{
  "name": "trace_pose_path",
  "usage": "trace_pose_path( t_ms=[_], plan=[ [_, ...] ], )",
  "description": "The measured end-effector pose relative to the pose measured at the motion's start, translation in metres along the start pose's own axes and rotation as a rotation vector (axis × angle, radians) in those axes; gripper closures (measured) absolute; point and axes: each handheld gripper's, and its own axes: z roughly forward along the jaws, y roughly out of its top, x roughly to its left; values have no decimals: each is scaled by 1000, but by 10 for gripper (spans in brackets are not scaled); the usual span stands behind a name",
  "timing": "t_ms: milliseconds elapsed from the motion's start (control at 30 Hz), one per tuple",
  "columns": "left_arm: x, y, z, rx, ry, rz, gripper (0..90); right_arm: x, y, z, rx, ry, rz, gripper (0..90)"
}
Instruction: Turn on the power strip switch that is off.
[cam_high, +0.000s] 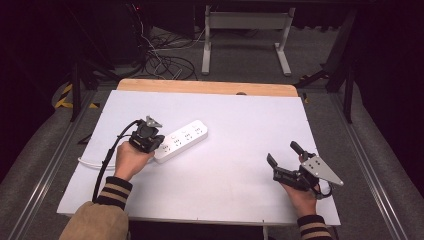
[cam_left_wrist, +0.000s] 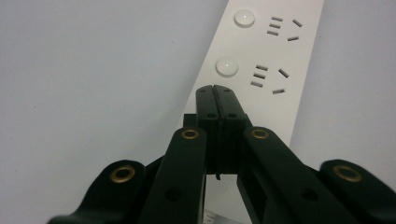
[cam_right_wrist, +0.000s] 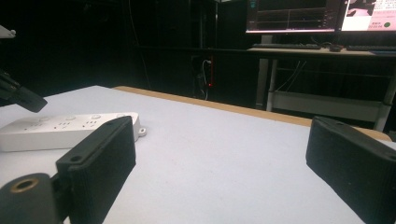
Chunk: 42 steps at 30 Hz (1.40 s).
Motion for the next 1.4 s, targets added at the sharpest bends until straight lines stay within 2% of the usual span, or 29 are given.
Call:
trace_pose_path(
  t_ms=[433, 567, 800, 967, 1400],
  plan=[
    [5, -1, 9, 25, 3, -1, 900, 1, -1, 0, 16, -1, 10, 89],
    [4, -1, 13, 14, -13, -1, 900, 0, 0, -2, 11, -5, 14, 89],
    [1, -2, 14, 9, 6, 12, 900, 1, -1, -2, 16, -2, 13, 89],
    [3, -4, 14, -1, -2, 0, 900, 1, -1, -1, 21, 3, 15, 89],
    [2, -5, 14, -2, -3, 0, 900, 1, 0, -2, 12, -4, 21, 93]
  ],
)
